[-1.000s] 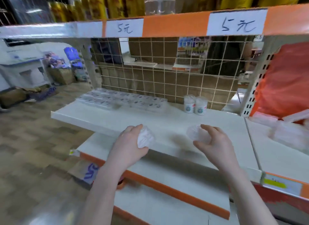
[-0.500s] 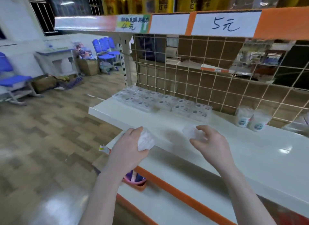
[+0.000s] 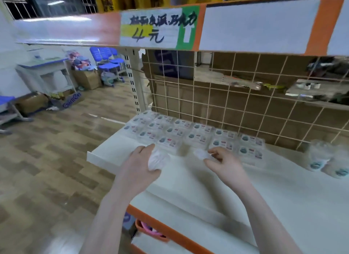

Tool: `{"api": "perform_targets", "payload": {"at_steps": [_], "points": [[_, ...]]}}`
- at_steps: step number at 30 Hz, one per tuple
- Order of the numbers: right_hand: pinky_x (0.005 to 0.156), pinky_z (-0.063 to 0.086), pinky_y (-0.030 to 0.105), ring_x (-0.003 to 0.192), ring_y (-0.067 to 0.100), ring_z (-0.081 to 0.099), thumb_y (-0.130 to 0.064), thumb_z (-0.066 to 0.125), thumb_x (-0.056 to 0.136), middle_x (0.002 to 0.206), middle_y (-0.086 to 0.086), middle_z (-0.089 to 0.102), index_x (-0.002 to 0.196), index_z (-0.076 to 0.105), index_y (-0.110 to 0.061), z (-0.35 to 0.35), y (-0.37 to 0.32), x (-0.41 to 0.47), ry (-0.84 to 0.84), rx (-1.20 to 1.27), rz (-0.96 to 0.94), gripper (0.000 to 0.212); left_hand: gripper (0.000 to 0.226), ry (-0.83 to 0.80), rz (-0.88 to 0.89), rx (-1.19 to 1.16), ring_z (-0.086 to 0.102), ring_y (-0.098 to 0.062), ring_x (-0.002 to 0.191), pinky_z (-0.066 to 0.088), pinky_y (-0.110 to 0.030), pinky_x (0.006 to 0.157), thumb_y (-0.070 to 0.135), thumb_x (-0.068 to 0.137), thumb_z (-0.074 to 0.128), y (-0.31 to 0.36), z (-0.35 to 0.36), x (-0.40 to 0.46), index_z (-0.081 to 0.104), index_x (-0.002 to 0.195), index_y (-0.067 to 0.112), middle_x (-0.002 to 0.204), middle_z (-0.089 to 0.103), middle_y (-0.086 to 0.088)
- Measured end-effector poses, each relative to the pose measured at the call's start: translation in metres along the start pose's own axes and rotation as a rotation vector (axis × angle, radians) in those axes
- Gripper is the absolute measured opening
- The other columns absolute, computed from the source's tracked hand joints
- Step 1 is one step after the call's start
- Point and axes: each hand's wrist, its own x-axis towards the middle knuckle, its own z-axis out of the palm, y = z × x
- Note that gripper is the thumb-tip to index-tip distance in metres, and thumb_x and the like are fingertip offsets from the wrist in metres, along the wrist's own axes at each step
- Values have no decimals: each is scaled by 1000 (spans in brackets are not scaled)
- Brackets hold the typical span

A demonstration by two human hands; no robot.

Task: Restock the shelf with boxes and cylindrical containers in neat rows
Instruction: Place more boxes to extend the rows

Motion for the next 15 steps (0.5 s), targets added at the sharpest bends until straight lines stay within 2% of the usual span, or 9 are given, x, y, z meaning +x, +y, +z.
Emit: {"api": "perform_targets", "payload": {"at_steps": [4, 6, 8, 12, 14, 15], "points": [[72, 41, 26, 94, 13, 55, -35, 60, 81, 97, -4, 61, 96, 61, -24, 15, -3, 14, -39, 4, 52, 19, 74, -15, 9, -29, 39, -16, 130, 36, -26, 98, 29, 82, 67, -16, 0, 23, 30, 147, 21, 143, 38, 4], [72, 43, 26, 87, 15, 58, -30, 59, 84, 89, -3, 64, 88, 63, -21, 19, -5, 19, -30, 28, 77, 11, 75, -20, 16, -28, 40, -17, 130, 37, -27, 98, 29, 81, 67, -24, -1, 34, 30, 146, 21, 144, 39, 3], [77, 45, 31, 86, 17, 60, -28, 58, 87, 87, 0, 67, 89, 66, -17, 22, -8, 21, -10, 74, 113, 14, 76, -35, 26, -29, 41, -19, 129, 38, -29, 97, 29, 80, 68, -32, -2, 45, 31, 146, 22, 143, 39, 2], [80, 44, 30, 91, 15, 60, -34, 59, 88, 95, -1, 67, 96, 66, -15, 25, -9, 21, 31, 110, 143, 22, 76, -58, 54, -65, 42, -21, 129, 39, -31, 98, 26, 78, 70, -47, -3, 63, 34, 145, 20, 143, 40, 0], [72, 46, 26, 88, 12, 62, -35, 64, 85, 95, -1, 66, 98, 64, -16, 29, -7, 24, 63, 104, 152, 24, 75, -56, 65, -84, 42, -21, 130, 38, -31, 99, 24, 77, 72, -54, -4, 71, 36, 144, 19, 143, 40, -1], [64, 46, 20, 81, 8, 63, -34, 66, 84, 94, -1, 66, 100, 62, -16, 30, -8, 25, 75, 108, 163, 24, 75, -53, 73, -85, 42, -21, 130, 38, -31, 99, 24, 77, 72, -57, -4, 75, 38, 143, 19, 143, 41, -1]]}}
